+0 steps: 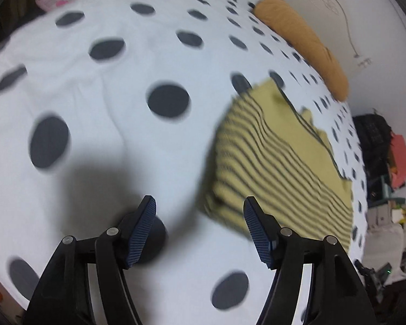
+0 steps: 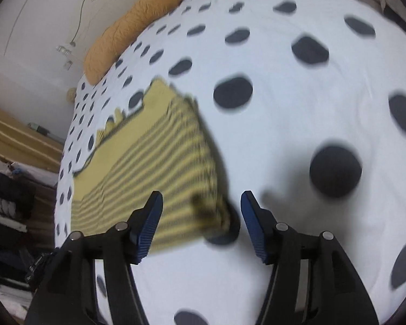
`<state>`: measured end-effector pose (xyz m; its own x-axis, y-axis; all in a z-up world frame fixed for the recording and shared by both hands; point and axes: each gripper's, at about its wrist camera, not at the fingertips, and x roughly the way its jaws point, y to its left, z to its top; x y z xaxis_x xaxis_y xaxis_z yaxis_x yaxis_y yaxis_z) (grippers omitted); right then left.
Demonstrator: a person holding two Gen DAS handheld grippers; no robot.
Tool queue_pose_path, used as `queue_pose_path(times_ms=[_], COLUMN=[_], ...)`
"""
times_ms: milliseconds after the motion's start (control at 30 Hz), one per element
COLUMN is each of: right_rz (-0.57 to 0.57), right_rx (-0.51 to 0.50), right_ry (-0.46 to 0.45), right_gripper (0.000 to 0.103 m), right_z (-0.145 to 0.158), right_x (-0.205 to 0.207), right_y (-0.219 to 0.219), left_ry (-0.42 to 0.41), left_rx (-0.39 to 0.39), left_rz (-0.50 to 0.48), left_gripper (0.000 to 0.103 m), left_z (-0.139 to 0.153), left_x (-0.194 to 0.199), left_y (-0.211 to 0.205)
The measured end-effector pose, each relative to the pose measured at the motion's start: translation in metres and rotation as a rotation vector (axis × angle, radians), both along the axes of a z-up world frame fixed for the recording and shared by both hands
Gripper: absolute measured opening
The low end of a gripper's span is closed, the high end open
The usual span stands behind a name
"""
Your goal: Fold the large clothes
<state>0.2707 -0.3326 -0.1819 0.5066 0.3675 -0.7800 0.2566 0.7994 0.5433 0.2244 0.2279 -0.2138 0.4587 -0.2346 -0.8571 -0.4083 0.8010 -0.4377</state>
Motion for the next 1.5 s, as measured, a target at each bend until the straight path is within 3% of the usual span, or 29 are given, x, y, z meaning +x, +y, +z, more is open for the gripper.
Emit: queue_pose_path(times_ms=[133, 200, 433, 467, 533, 633, 733, 900, 1033, 1167, 1233, 1267, 1300, 1367, 1433, 1500], right_rz=[0.009, 0.001, -0.058, -0.054, -0.014, 0.031, 0.037, 0.058, 0.077, 0.069, 0.051, 0.03, 0.01, -0.049, -0.067, -0.124], right_rx=[0.125, 0.151, 0.219, 0.22, 0.148, 0.051, 0.04, 0.06, 0.113, 0.169, 0.146, 0.145, 0.179, 0.251, 0.2, 0.09], right_ry=[0.024, 0.025, -0.017, -0.016, -0.025, -0.038, -0.086, -0.115, -0.089, 0.028, 0.123, 0.177, 0.18, 0.171, 0.153, 0.137], right_gripper=[0.061, 0.061, 0.062, 0.057, 0.041, 0.03, 0.024, 0.022, 0.022, 0.022, 0.028, 0.036, 0.036, 0.038, 0.045, 0.046], right_z=[-0.03, -0.043, -0.067, -0.067, -0.062, -0.045, -0.017, 0.027, 0.036, -0.004, -0.039, -0.06, -0.069, -0.068, -0.054, -0.034], right_x=[-0.03, -0.023, 0.027, 0.034, 0.046, 0.054, 0.048, 0.021, -0.039, -0.109, -0.134, -0.144, -0.149, -0.16, -0.166, -0.177], right_y=[0.021, 0.031, 0.047, 0.049, 0.058, 0.07, 0.068, 0.066, 0.059, 0.047, 0.045, 0.04, 0.034, 0.019, 0.007, -0.01], left_ry=[0.018, 0.017, 0.001, 0.011, 0.01, -0.023, -0.077, -0.094, -0.039, 0.086, 0.106, 0.098, 0.098, 0.087, 0.096, 0.114], left_rx=[-0.027, -0.063, -0.029, -0.02, -0.021, 0.012, 0.084, 0.063, 0.008, -0.015, -0.099, -0.142, -0.167, -0.112, -0.036, 0.13], left_rz=[-0.08, -0.081, -0.023, -0.002, 0.02, 0.03, -0.004, -0.007, 0.0, -0.019, 0.036, 0.078, 0.117, 0.177, 0.215, 0.251], left_gripper=[0.068, 0.068, 0.07, 0.066, 0.034, 0.026, 0.025, 0.025, 0.025, 0.028, 0.04, 0.042, 0.042, 0.043, 0.038, 0.035], left_z=[-0.026, -0.04, -0.059, -0.062, -0.062, -0.042, -0.011, 0.031, 0.029, -0.015, -0.04, -0.042, -0.038, -0.02, -0.004, 0.019], left_x=[-0.003, 0.007, 0.064, 0.07, 0.074, 0.072, 0.066, 0.024, -0.049, -0.113, -0.131, -0.138, -0.143, -0.153, -0.159, -0.159], left_y=[-0.048, -0.064, -0.081, -0.081, -0.079, -0.082, -0.092, -0.088, -0.075, -0.076, -0.068, -0.06, -0.051, -0.032, -0.019, -0.008])
